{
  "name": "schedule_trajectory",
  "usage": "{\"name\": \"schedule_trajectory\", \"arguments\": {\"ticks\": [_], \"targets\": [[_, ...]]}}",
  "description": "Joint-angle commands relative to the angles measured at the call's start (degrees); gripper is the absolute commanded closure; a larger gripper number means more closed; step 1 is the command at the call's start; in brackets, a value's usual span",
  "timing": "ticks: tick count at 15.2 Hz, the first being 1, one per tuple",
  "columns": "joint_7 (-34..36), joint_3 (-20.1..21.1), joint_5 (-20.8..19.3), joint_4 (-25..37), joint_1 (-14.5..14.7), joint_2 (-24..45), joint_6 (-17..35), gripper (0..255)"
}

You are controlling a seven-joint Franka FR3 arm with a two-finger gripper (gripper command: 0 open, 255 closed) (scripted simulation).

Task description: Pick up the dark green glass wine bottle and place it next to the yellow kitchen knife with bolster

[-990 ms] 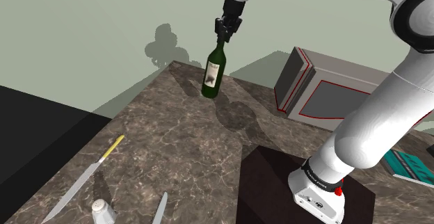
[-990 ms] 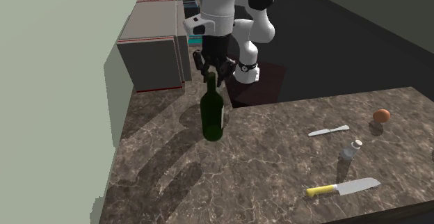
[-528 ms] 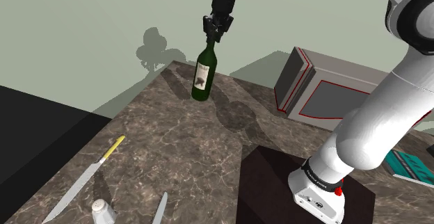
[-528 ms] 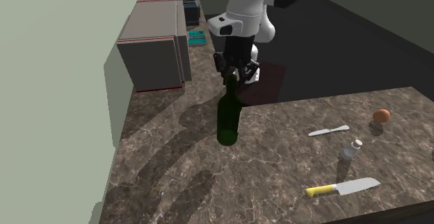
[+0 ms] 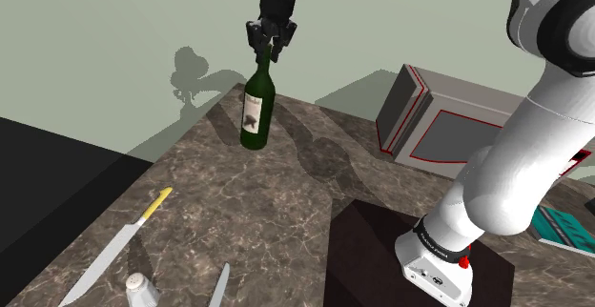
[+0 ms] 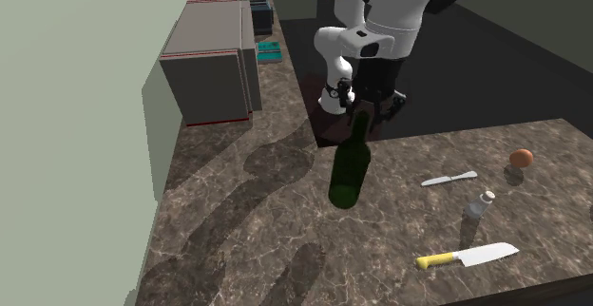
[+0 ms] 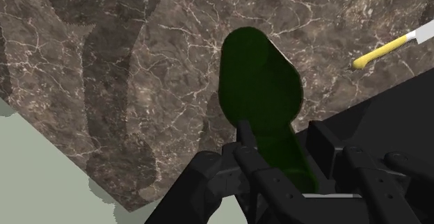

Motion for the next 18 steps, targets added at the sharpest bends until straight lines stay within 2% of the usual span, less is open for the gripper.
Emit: {"name": "schedule_trajectory", "arguments": {"ticks": [1, 7, 10, 18], "targets": [[2.8, 1.2, -0.7, 1.9, 1.5, 1.5, -0.6, 255], [10.9, 4.4, -3.4, 10.2, 6.6, 7.9, -3.6, 255], [15.2, 5.8, -5.4, 16.9, 10.2, 12.8, -6.0, 255], [15.7, 5.6, -5.2, 9.4, 9.6, 11.9, 0.5, 255]]}}
